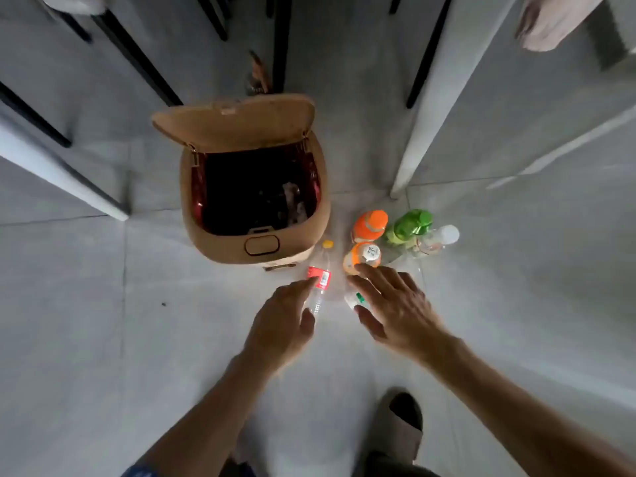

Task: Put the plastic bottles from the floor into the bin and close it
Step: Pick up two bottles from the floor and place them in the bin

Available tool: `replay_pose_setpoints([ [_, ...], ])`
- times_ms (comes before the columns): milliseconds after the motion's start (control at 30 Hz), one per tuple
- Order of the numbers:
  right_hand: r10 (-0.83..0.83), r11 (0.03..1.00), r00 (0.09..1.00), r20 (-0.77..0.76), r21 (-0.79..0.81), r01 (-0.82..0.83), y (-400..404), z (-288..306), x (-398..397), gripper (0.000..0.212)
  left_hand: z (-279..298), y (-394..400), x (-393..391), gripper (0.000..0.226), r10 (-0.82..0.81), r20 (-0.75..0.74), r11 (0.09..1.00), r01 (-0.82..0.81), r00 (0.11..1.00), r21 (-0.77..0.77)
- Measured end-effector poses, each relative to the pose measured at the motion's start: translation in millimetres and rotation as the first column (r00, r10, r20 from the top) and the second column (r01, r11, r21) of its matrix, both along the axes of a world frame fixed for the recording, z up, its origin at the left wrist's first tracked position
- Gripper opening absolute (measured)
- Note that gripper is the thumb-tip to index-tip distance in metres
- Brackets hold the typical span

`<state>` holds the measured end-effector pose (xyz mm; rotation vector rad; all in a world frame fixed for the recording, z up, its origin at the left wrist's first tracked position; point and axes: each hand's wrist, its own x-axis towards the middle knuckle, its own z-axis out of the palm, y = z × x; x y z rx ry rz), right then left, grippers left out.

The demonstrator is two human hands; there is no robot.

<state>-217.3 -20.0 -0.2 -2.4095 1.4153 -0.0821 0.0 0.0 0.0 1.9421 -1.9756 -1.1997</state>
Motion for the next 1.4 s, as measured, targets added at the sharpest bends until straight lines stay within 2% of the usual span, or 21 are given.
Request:
replay_pose_setpoints([
  [133, 0.167, 0.973, 0.984, -0.06, -0.152, -0.175, -16.8, -56.9, -22.4, 0.047, -89.6, -19.0, -12.7, 0.054, -0.132, 0.042, 0.966, 0.138, 0.99, -0.219],
  [200, 0.173, 0.955, 0.984, -0.052, -0.236, -0.18, -27.8, -78.1, -29.0, 0.046, -131.0, -31.7, -20.6, 0.052, -0.15, 0.06, 0.945, 0.161, 0.987, -0.286],
  [300, 0.097, 0.938, 0.993, -0.061, -0.327, -0.112, -41.5, -107.0, -31.1, 0.05, -186.4, -48.9, -28.2, 0.054, -0.169, 0.093, 0.92, 0.19, 0.981, -0.342],
  [367, 0.037, 0.942, 0.997, -0.061, -0.331, -0.056, -48.2, -124.1, -30.3, 0.055, -213.1, -57.7, -32.3, 0.057, -0.186, 0.141, 0.922, 0.223, 0.972, -0.317],
  [500, -0.054, 0.935, 0.997, -0.047, -0.352, 0.034, -55.2, -145.4, -30.1, 0.048, -243.4, -65.8, -42.9, 0.057, -0.22, 0.387, 0.925, 0.317, 0.896, -0.209],
  [667, -0.061, 0.936, 0.996, 0.071, -0.343, 0.082, -55.1, -154.7, -28.1, 0.042, -243.6, -68.7, -57.0, 0.076, -0.17, 0.525, 0.956, 0.268, 0.834, -0.117],
  [800, -0.063, 0.953, 0.988, 0.139, -0.285, 0.101, -48.9, -144.7, -24.5, 0.041, -226.0, -59.9, -58.6, 0.071, -0.137, 0.503, 0.98, 0.19, 0.853, -0.055],
  [933, -0.147, 0.948, 0.941, 0.305, -0.228, 0.221, -54.2, -115.6, -12.4, 0.037, -176.0, -56.8, -60.3, 0.1, -0.293, 0.452, 0.942, 0.336, 0.843, -0.018],
  [1033, -0.208, 0.922, 0.888, 0.409, -0.222, 0.318, -63.1, -78.3, -0.2, 0.049, -117.5, -61.0, -55.5, 0.099, -0.322, 0.355, 0.914, 0.385, 0.878, -0.124],
  [1100, -0.215, 0.913, 0.855, 0.472, -0.214, 0.348, -71.4, -44.4, 4.9, 0.049, -68.1, -69.0, -49.0, 0.094, -0.341, 0.247, 0.898, 0.392, 0.907, -0.198],
  [1167, -0.184, 0.904, 0.821, 0.541, -0.234, 0.357, -80.3, -3.9, 11.0, 0.045, -19.3, -75.2, -38.2, 0.083, -0.354, 0.11, 0.908, 0.369, 0.929, -0.2],
  [1267, -0.107, 0.894, 0.743, 0.661, -0.264, 0.363, -89.9, 57.7, 16.9, 0.034, 54.0, -75.4, -15.5, 0.068, -0.339, -0.126, 0.938, 0.326, 0.932, -0.114],
  [1333, -0.029, 0.897, 0.688, 0.725, -0.284, 0.338, -96.5, 90.4, 18.8, 0.032, 93.6, -78.1, 4.6, 0.074, -0.305, -0.169, 0.949, 0.284, 0.937, -0.137],
  [1400, 0.047, 0.88, 0.643, 0.765, -0.336, 0.335, -104.0, 115.5, 22.0, 0.028, 128.0, -85.5, 28.0, 0.083, -0.247, -0.191, 0.954, 0.203, 0.95, -0.222],
])
